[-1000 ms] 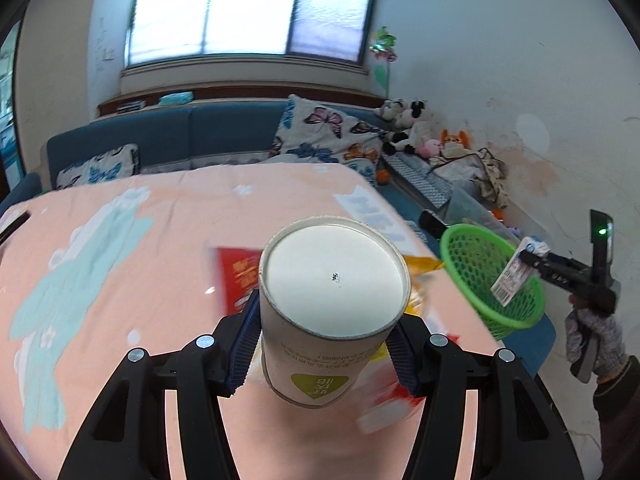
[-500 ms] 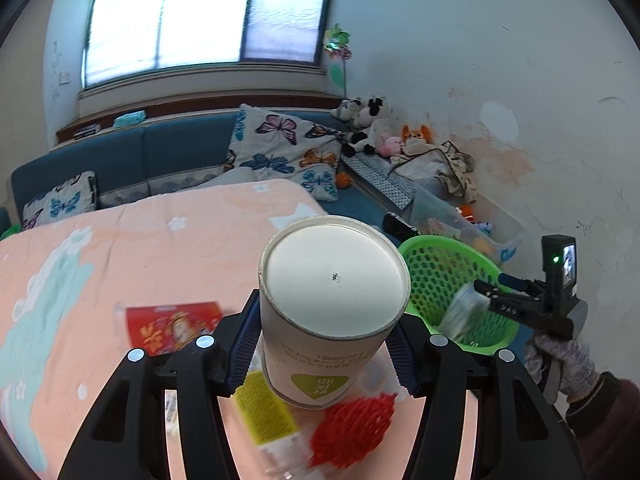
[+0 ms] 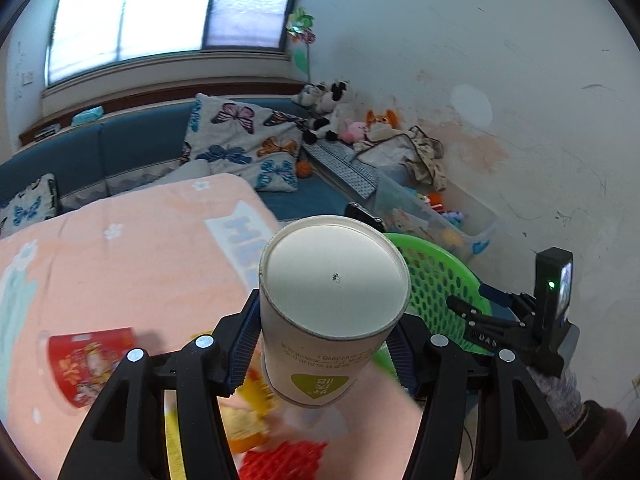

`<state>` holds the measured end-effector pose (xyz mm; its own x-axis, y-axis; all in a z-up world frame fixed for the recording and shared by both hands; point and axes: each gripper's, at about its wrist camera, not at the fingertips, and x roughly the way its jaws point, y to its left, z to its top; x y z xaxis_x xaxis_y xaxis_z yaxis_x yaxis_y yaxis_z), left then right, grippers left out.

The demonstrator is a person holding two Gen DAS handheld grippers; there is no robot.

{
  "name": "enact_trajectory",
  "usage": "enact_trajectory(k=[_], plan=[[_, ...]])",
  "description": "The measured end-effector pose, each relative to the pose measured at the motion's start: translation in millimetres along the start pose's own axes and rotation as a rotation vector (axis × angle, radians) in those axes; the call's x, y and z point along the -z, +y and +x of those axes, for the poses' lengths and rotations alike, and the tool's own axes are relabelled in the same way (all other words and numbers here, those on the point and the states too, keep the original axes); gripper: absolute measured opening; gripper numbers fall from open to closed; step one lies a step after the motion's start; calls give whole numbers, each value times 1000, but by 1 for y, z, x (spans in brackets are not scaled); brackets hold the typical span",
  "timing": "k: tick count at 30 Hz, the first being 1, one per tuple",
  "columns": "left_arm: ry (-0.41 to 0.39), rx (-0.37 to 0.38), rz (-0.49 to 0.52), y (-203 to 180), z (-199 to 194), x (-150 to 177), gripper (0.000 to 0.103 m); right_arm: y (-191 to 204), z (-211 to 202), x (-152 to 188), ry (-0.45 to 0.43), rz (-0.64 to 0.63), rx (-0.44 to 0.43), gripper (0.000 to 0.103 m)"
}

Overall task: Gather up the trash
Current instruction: 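Carry carton and cup to the green basket and release both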

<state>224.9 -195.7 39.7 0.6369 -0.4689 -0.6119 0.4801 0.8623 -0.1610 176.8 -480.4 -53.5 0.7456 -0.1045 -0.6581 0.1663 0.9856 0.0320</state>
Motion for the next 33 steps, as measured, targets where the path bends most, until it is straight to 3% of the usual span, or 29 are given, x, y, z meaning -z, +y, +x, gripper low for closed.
enact_trajectory(k=[13, 33], plan=[[73, 53, 58, -47, 58, -7, 57, -12, -23, 18, -3, 28, 10, 78], [198, 42, 123, -81, 118, 5, 59, -18, -36, 35, 5, 37, 16, 78]])
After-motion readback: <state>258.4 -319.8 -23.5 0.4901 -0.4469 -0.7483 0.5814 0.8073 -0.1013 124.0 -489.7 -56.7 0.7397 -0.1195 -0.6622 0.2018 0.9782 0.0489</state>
